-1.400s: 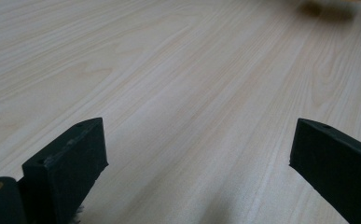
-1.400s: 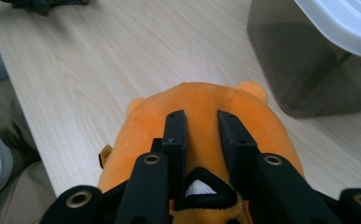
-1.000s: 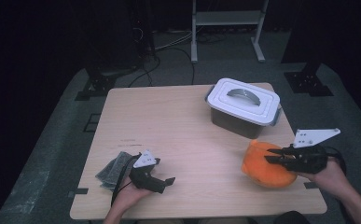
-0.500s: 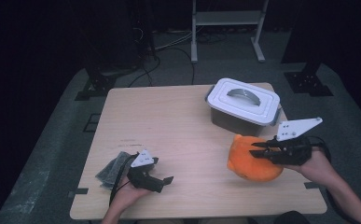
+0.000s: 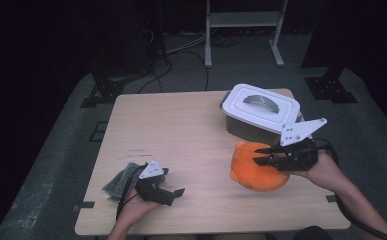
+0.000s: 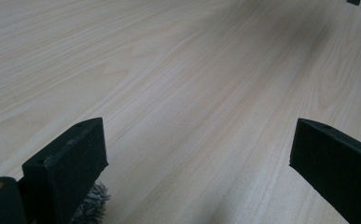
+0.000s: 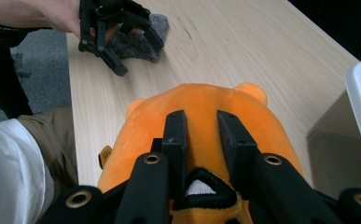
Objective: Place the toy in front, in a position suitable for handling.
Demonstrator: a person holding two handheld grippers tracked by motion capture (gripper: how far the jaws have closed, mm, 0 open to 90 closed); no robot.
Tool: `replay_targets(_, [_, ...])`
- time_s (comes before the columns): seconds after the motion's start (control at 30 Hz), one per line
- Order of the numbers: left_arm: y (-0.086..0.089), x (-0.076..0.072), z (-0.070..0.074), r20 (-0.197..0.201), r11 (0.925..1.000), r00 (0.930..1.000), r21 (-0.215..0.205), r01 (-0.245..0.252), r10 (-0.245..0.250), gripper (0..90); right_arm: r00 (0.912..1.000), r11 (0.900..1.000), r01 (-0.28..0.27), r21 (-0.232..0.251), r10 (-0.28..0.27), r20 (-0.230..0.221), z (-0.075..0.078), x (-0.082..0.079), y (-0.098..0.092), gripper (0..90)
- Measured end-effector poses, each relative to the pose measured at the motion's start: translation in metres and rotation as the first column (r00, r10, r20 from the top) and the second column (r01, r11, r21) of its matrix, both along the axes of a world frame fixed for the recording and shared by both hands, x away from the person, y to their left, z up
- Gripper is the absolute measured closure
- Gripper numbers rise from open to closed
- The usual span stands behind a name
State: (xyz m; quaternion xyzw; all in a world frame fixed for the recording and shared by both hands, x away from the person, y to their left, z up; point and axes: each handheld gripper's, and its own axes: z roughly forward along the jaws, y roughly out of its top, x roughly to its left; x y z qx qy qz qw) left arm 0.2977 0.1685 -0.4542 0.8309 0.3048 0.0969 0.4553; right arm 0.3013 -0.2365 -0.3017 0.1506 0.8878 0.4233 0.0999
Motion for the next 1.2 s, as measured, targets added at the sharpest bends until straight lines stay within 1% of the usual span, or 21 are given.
replay_targets(0.1, [0.001, 0.000, 0.000, -0.003, 1.0000, 1.0000, -0.007, -0.001, 0.001, 3.0, 1.0000, 1.000, -0.010, 0.001, 0.010, -0.001, 0.000, 0.002, 0.005, 73.4])
replay_targets(0.17, [0.002, 0.001, 0.000, -0.002, 1.0000, 1.0000, -0.004, -0.002, 0.002, 3.0, 0.9996, 1.000, -0.027, -0.002, 0.027, -0.002, 0.001, 0.004, 0.013, 73.4])
replay_targets(0.33, [0.005, 0.002, 0.000, -0.003, 1.0000, 1.0000, -0.004, -0.008, 0.008, 3.0, 0.9990, 0.999, -0.045, 0.001, 0.045, -0.005, 0.000, 0.007, 0.022, 73.4])
replay_targets(0.37, [0.006, 0.002, 0.000, -0.002, 0.9999, 0.9999, -0.004, -0.012, 0.012, 3.0, 0.9984, 0.998, -0.056, 0.001, 0.056, -0.005, 0.000, 0.009, 0.027, 73.4])
replay_targets(0.4, [0.006, 0.002, 0.000, -0.002, 0.9999, 0.9999, -0.004, -0.012, 0.012, 3.0, 0.9984, 0.998, -0.056, 0.001, 0.056, -0.005, 0.000, 0.009, 0.027, 73.4])
replay_targets(0.57, [0.009, 0.003, 0.001, 0.001, 0.9998, 0.9998, -0.006, -0.020, 0.020, 3.0, 0.9965, 0.997, -0.082, -0.002, 0.082, -0.013, -0.004, 0.013, 0.039, 73.4])
replay_targets(0.7, [0.012, 0.003, 0.002, 0.002, 0.9995, 0.9996, -0.009, -0.029, 0.029, 3.0, 0.9942, 0.995, -0.105, 0.001, 0.105, -0.023, -0.009, 0.016, 0.046, 73.4])
replay_targets(0.87, [0.014, 0.004, 0.002, 0.000, 0.9993, 0.9994, -0.012, -0.034, 0.034, 3.0, 0.9927, 0.993, -0.115, 0.009, 0.115, -0.038, -0.015, 0.020, 0.053, 73.3])
replay_targets(0.93, [0.015, 0.004, 0.002, 0.000, 0.9991, 0.9991, -0.006, -0.043, 0.043, 3.0, 0.9905, 0.992, -0.129, 0.011, 0.130, -0.046, -0.020, 0.022, 0.059, 73.3])
replay_targets(1.0, [0.016, 0.004, 0.002, -0.001, 0.9990, 0.9991, -0.006, -0.043, 0.043, 3.0, 0.9893, 0.991, -0.137, 0.009, 0.137, -0.049, -0.022, 0.022, 0.061, 73.3])
replay_targets(1.03, [0.017, 0.005, 0.002, -0.002, 0.9987, 0.9987, -0.008, -0.050, 0.050, 3.0, 0.9877, 0.989, -0.147, 0.006, 0.147, -0.052, -0.024, 0.023, 0.065, 73.3])
replay_targets(1.1, [0.019, 0.005, 0.002, 0.000, 0.9986, 0.9986, -0.009, -0.053, 0.053, 3.0, 0.9866, 0.988, -0.152, 0.004, 0.151, -0.060, -0.026, 0.024, 0.070, 73.3])
replay_targets(1.17, [0.020, 0.005, 0.003, 0.000, 0.9986, 0.9986, -0.009, -0.053, 0.053, 3.0, 0.9859, 0.988, -0.156, 0.002, 0.156, -0.060, -0.028, 0.025, 0.071, 73.2])
replay_targets(1.2, [0.021, 0.005, 0.003, 0.000, 0.9984, 0.9985, -0.009, -0.055, 0.055, 3.0, 0.9844, 0.987, -0.161, 0.005, 0.161, -0.070, -0.031, 0.026, 0.075, 73.2])
